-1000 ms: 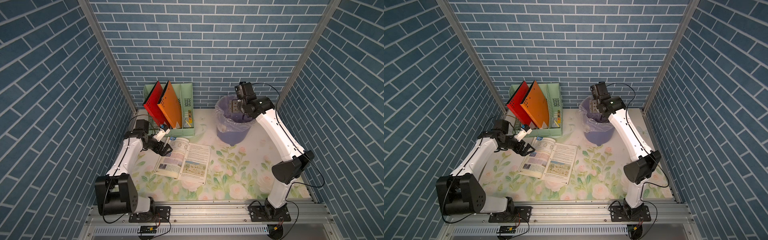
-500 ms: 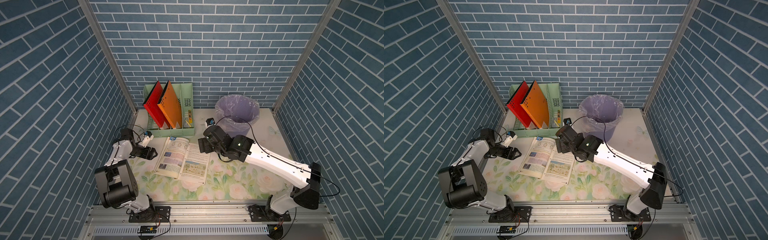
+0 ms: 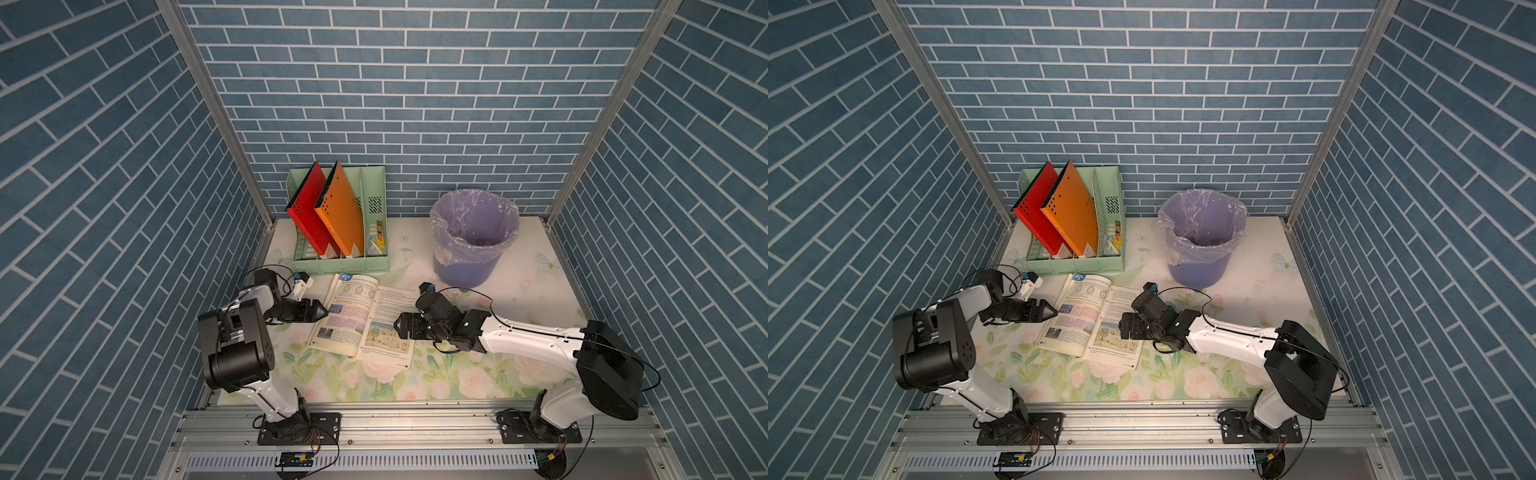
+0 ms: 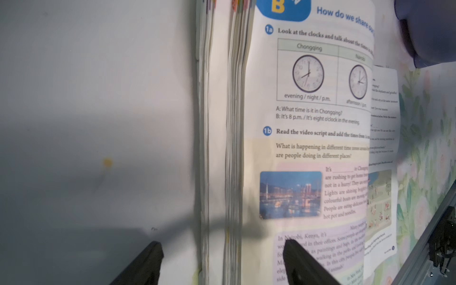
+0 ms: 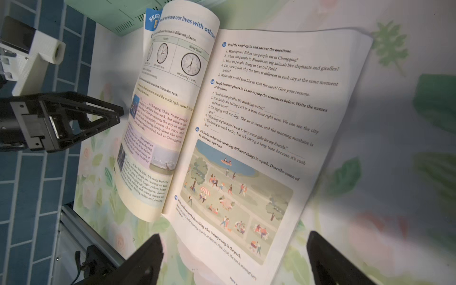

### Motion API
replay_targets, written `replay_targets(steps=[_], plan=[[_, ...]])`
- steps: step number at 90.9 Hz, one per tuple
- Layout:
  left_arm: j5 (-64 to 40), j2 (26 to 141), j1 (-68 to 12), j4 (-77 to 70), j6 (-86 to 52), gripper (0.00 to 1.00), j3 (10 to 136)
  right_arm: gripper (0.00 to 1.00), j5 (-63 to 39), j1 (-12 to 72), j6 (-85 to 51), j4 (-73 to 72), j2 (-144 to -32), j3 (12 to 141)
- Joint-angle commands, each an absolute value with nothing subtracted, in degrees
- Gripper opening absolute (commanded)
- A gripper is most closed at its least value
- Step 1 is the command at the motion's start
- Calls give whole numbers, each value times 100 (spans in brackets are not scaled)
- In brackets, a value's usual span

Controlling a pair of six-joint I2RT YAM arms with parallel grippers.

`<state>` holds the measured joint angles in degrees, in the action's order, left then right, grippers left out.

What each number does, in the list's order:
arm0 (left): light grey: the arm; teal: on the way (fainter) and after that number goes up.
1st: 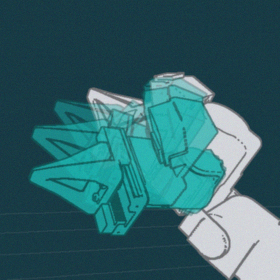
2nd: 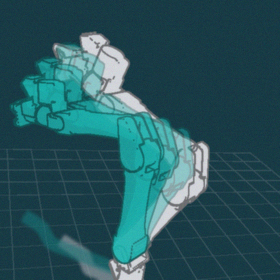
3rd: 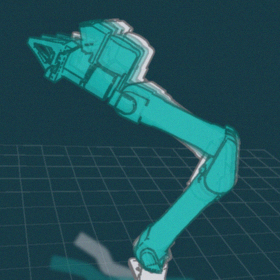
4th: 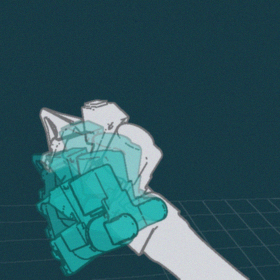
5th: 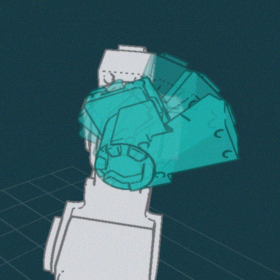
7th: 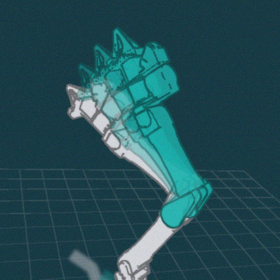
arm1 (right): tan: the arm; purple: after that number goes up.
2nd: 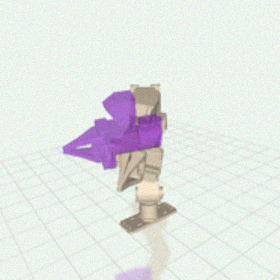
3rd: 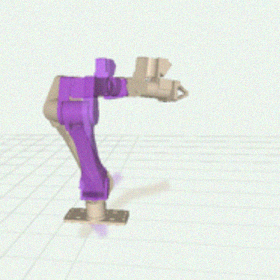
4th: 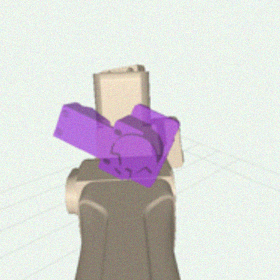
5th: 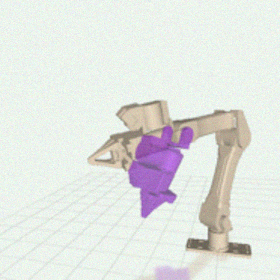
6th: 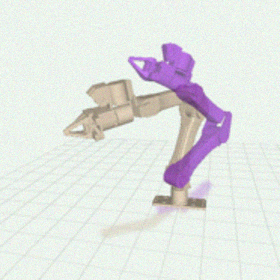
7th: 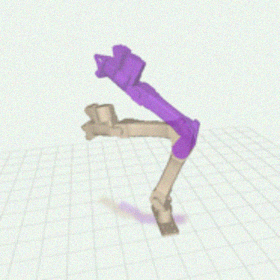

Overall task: Peel off the used sticky note
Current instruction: Close the book at the center of the board.

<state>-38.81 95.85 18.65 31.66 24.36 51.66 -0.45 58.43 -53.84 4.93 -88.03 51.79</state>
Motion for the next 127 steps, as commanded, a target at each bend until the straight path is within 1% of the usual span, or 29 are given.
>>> replay_targets(steps=[1,23,46,61,74,86,109,127], plan=[[-3889,9744,1766,2798,2125,82,5131,92,-410,5684,-5559,-91,-9048,5008],[-4019,10190,1618,2709,1972,82,5287,91,-861,5452,-5456,-396,-9353,4991],[-4175,10357,1268,2635,1881,82,5277,91,-1245,5317,-5144,-466,-9929,5131],[-4020,10322,986,2550,1873,82,5238,90,-1120,5311,-5078,-157,-9932,5243],[-4064,10303,783,2528,1783,82,5248,90,-897,5305,-5068,66,-9799,5091],[-3898,10159,494,2419,1691,82,5186,90,-931,5291,-5034,59,-10008,5130],[-4176,10085,259,2496,1593,82,5187,88,-1189,5291,-4992,-309,-10351,5331],[-4476,10005,131,2673,1756,81,5159,87,-1608,5299,-5001,-625,-10707,5573]])
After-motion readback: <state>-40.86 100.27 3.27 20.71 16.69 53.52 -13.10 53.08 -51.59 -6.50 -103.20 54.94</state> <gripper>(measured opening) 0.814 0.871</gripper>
